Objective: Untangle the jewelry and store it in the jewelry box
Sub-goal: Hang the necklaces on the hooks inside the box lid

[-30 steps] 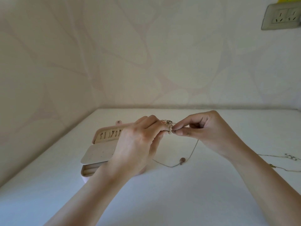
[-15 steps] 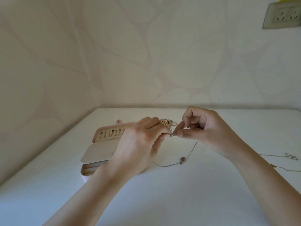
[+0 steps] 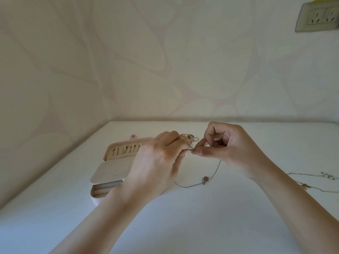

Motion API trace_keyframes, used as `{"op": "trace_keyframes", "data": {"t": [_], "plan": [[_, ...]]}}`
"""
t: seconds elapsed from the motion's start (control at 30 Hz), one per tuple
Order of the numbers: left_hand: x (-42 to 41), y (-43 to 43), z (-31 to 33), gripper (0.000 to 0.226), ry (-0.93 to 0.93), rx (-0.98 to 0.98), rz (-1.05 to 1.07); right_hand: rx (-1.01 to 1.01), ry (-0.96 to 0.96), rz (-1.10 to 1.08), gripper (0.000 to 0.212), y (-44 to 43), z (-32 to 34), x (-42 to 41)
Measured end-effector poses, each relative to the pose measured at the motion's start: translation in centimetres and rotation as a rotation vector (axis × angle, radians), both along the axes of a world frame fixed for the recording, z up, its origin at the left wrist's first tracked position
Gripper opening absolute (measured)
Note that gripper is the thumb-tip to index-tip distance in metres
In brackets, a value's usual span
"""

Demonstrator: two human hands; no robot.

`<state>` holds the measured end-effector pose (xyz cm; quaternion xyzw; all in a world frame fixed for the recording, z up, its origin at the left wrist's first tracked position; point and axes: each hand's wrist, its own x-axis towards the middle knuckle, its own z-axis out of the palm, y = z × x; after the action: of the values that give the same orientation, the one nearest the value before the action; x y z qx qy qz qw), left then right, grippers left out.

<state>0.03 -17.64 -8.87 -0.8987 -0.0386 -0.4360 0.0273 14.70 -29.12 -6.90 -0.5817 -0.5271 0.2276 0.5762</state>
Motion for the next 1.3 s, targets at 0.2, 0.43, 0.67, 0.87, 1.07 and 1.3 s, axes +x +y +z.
{"op": "trace_keyframes", "data": {"t": [0.2, 0.43, 0.67, 0.87, 1.07, 1.3], "plan": [[0.2, -0.1, 0.0, 0.023, 0.000, 0.045, 0.041, 0.001, 0.033, -0.025, 0.041, 0.2, -0.2, -0.1], [0.4, 0.1, -0.1, 0.022, 0.010, 0.029, 0.065, 0.003, -0.011, -0.042, 0.048, 0.7, -0.9, 0.0], [0.2, 0.0, 0.0, 0.025, 0.019, 0.000, 0.084, 0.067, -0.152, -0.104, 0.048, 0.7, -1.3, -0.4], [0.0, -0.4, 0.0, 0.024, -0.006, -0.079, 0.122, 0.142, -0.265, -0.158, 0.045, 0.7, -1.7, -0.5], [0.3, -0.2, -0.4, 0.015, -0.032, -0.146, 0.210, 0.184, -0.410, -0.231, 0.046, 1.0, -2.1, -0.4], [0.4, 0.5, -0.7, 0.023, -0.043, -0.252, 0.146, 0.070, -0.476, -0.189, 0.018, 0.9, -1.9, 0.1]]}}
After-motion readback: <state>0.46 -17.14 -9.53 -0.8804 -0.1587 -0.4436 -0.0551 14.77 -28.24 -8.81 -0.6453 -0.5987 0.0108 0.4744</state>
